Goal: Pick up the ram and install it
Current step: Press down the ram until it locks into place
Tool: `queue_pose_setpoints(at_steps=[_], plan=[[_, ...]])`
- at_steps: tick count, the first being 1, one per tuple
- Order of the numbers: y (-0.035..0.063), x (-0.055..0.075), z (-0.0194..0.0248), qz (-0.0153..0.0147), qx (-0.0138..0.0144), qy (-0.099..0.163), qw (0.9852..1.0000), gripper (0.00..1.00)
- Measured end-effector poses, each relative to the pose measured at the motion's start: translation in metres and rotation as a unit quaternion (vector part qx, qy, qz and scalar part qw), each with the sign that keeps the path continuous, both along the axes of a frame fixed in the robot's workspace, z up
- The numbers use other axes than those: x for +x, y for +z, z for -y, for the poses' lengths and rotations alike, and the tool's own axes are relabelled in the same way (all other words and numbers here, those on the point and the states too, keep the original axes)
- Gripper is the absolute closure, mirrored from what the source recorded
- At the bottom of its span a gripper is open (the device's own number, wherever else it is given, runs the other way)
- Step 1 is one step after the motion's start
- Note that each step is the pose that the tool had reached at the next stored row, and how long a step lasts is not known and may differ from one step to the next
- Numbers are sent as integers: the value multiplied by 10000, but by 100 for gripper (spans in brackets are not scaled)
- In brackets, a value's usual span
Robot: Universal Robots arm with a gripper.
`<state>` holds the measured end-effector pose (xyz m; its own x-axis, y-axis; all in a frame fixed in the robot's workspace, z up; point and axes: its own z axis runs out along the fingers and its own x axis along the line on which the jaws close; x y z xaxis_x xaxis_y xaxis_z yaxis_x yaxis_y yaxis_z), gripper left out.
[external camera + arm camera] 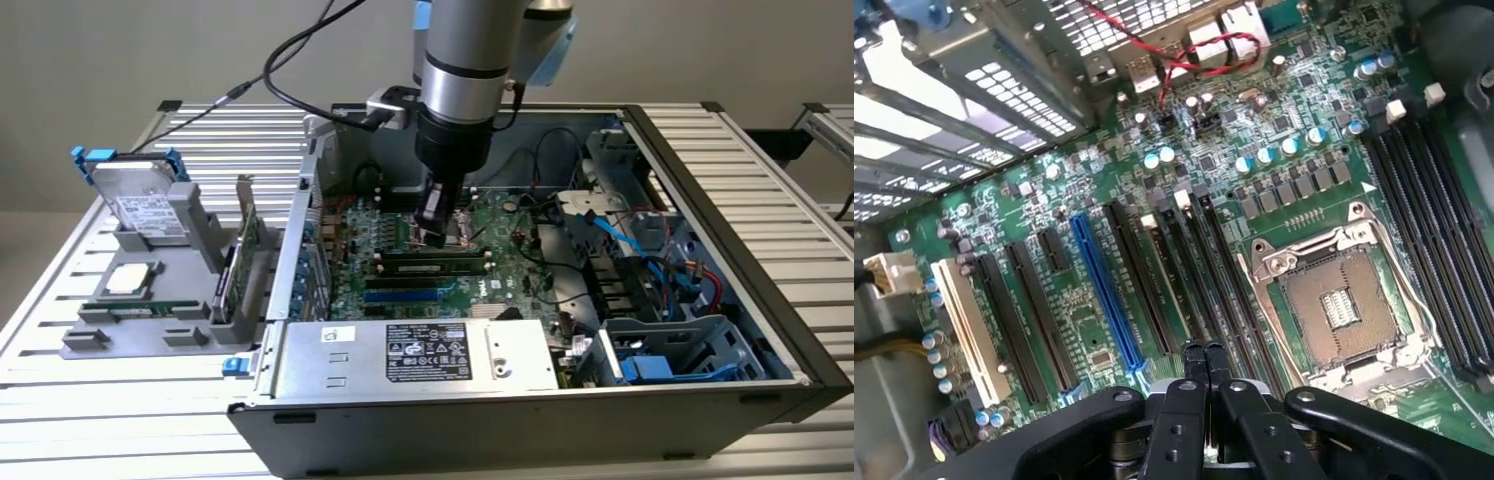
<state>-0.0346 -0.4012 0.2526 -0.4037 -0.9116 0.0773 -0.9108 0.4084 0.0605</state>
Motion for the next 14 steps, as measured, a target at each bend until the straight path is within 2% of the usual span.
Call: queue_pose_setpoints(at_steps=[6, 14], plan=[[-4, 0, 0, 30, 1, -417, 9991, 90], [-10, 0, 0, 84, 10, -883, 9961, 90]])
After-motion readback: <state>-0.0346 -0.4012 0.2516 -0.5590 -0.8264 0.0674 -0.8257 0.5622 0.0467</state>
